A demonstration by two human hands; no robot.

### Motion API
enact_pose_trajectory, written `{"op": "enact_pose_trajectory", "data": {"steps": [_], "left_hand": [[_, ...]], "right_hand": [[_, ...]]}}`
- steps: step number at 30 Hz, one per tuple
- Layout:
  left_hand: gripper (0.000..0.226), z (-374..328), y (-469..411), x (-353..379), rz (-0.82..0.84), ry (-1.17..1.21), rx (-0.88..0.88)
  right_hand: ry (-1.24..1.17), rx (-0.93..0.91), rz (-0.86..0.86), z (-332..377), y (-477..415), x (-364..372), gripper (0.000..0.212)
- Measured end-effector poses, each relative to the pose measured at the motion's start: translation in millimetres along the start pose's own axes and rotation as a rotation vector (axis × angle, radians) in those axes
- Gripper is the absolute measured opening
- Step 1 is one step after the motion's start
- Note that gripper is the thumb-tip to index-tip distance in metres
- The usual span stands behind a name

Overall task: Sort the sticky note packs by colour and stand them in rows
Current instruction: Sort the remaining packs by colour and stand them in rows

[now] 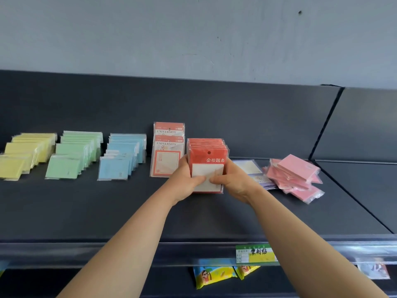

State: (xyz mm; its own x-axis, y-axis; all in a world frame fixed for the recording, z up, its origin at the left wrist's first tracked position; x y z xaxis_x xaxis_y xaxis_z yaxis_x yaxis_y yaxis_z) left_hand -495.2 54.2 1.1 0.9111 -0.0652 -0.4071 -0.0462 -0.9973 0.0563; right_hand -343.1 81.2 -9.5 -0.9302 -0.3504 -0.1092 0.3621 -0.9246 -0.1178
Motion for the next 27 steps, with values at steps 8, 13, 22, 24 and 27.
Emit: {"op": "enact_pose_trajectory", "data": {"steps": [8, 13, 22, 24, 27], "left_hand": [[0.061, -17.5, -65.8, 1.6, -0.125, 0.053, -0.089], [0.058, -10.6, -97.9, 4.4, -0.104, 0.084, -0.186], [0.061, 11.5, -99.6, 13.5, -0.073, 0.135, -0.213], [0.059, 11.0, -98.1, 14.5, -0.081, 0.118, -0.21], [0.06, 10.4, -96.8, 15.1, -0.088, 0.098, -0.222]], "right_hand": [[0.024, -0.015, -0.137, 19.9, -53.1, -20.6, 0.047], [0.063, 0.089, -0.169, 2.7, -80.9, -27.4, 0.052], [0.008, 0.163, -0.149, -18.2, -84.4, -29.7, 0.059], [0.024, 0.162, -0.126, -17.7, -81.3, -27.8, 0.061], [0.029, 0.149, -0.118, -16.8, -78.0, -25.0, 0.06]]}}
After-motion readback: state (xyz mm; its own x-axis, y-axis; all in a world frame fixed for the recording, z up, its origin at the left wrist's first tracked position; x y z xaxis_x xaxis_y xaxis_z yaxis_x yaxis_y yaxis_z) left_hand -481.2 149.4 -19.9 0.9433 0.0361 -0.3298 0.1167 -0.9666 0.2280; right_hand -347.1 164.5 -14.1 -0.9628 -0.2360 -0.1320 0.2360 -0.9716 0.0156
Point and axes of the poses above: each hand's wrist, its own y-axis away from the middle knuckle, its own x-axis out of the palm, z = x × y, the point moved 3 cm from there along -y, towards the middle knuckle, and after that the axes turned 8 degrees about -x, right-handed, at the moved point
